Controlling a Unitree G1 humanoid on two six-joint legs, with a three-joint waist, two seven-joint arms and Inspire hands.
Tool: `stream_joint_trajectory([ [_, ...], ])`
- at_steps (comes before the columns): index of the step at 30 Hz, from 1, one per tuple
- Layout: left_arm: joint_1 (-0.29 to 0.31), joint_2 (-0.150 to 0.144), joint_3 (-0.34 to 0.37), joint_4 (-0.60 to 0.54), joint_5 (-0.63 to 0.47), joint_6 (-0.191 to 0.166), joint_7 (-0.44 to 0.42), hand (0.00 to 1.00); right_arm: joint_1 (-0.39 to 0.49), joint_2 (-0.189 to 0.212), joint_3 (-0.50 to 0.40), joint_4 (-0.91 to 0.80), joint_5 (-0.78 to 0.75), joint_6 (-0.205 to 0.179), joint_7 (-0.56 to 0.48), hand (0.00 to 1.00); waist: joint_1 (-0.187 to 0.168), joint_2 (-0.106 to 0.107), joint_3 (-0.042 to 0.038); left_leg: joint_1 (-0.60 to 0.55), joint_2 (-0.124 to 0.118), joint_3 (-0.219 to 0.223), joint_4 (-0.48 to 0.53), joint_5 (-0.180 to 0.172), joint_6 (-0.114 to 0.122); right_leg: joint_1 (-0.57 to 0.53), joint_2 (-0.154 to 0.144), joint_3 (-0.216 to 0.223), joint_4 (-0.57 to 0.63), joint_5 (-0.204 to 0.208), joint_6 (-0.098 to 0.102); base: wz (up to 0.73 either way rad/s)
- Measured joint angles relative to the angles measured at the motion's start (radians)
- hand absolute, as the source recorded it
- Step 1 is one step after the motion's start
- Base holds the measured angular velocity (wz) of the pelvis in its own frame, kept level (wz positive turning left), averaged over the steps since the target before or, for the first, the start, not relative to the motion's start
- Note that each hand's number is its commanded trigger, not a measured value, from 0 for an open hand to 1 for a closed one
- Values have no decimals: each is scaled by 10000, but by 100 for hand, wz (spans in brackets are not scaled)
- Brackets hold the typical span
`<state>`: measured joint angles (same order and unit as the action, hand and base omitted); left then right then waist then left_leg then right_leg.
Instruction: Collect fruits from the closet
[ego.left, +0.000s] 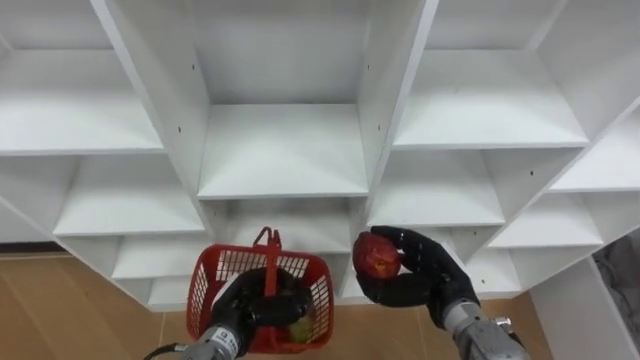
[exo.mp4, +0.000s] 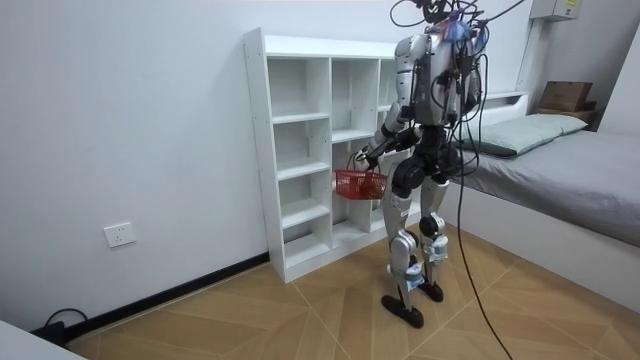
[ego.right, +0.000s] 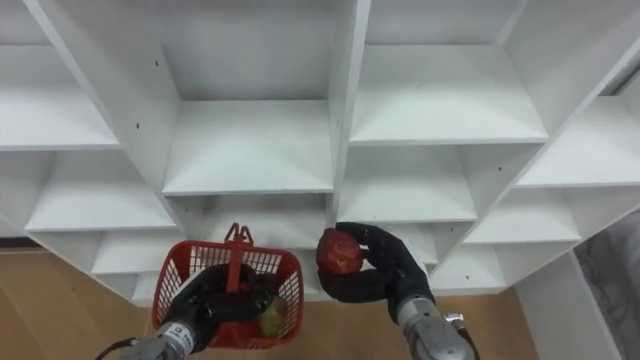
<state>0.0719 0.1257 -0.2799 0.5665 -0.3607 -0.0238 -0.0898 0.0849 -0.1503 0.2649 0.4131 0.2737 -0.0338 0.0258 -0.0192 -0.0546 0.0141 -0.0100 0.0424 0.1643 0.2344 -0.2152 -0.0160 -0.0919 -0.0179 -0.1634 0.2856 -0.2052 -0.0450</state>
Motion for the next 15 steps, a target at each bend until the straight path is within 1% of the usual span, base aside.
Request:
stream_joint_trajectory([
  [4,-64,-1,-10,40,-12,0,-14,100,-104,-3,157,162,-88,0,22,100,9,11,5,-24,54,-2,-13,0,0,33,39,2,-197,96,-29,-6],
  [8,-93,37,-153,53,-5,-1,-15,100,-274,-12,278,522,-151,-2,192,100,3,74,43,-91,121,-54,-29,0,-1,26,105,-9,-322,181,-53,-1],
  [9,-97,41,-168,85,-3,-2,-31,100,-279,-16,276,529,-247,-2,205,100,22,108,63,-100,129,-58,-42,0,-1,26,120,-12,-341,183,-56,0],
  [11,-105,46,-168,154,-4,-1,-79,100,-294,-14,277,529,-499,-3,212,100,32,150,77,-133,143,-60,-42,0,-1,24,143,-18,-401,197,-76,0],
  [13,-103,46,-175,164,-1,-1,-145,100,-328,-9,287,632,-636,-30,238,100,52,193,77,-164,164,-61,-43,0,-1,28,173,-25,-476,225,-93,0],
  [15,-110,87,-225,169,0,-1,-405,100,-480,-26,382,1000,-1127,-83,295,100,67,310,74,-171,173,-78,-42,0,-1,34,179,-27,-474,229,-98,0],
])
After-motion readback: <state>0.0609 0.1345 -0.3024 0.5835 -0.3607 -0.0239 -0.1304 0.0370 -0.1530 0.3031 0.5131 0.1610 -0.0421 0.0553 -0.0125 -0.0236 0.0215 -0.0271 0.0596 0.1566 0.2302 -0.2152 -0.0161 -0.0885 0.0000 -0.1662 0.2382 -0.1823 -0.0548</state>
